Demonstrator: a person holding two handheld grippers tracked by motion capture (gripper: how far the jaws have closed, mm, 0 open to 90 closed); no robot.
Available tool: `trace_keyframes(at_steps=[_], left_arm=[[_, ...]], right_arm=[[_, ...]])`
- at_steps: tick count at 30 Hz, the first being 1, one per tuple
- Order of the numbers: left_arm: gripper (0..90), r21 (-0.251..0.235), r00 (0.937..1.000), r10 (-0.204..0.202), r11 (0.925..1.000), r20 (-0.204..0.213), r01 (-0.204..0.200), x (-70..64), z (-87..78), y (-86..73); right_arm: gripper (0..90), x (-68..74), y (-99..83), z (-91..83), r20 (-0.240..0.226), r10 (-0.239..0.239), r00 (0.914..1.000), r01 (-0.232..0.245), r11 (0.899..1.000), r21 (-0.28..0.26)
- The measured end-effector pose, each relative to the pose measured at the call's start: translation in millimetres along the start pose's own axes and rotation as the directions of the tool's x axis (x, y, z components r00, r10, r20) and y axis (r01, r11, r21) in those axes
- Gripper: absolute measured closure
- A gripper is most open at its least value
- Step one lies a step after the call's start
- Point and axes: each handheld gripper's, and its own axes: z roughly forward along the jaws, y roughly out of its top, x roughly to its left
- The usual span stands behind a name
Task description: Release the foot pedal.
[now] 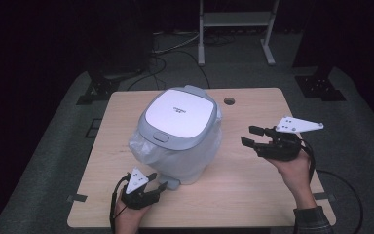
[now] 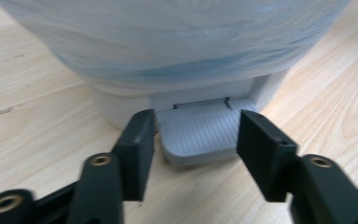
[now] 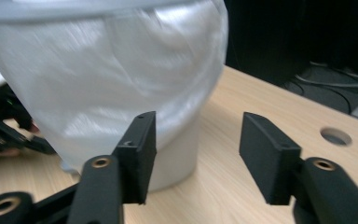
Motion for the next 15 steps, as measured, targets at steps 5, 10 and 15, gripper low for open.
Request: trace_keyframes(at_steps=[5, 10, 15], left_arm=[[30.6, 0.026, 0.9999, -0.004, 0.9997, -0.013, 0.004, 6.6, -6.1, -4.5], [19.0, 0.027, 0.9996, -0.011, 0.9996, -0.027, 0.011, 16.6, -12.1, -4.0], [9.2, 0.036, 0.9992, -0.018, 0.9992, -0.034, 0.019, 23.8, -15.3, -6.1]], right_arm=[[33.2, -5.0, -19.7, -2.4, 0.037, 0.021, 0.9991, -0.023, 0.999, 0.037], [25.0, -9.3, -37.7, -7.3, 0.083, 0.036, 0.9959, -0.042, 0.997, 0.07], [16.3, -13.7, -53.1, -11.9, 0.128, 0.075, 0.9889, -0.088, 0.991, 0.097]])
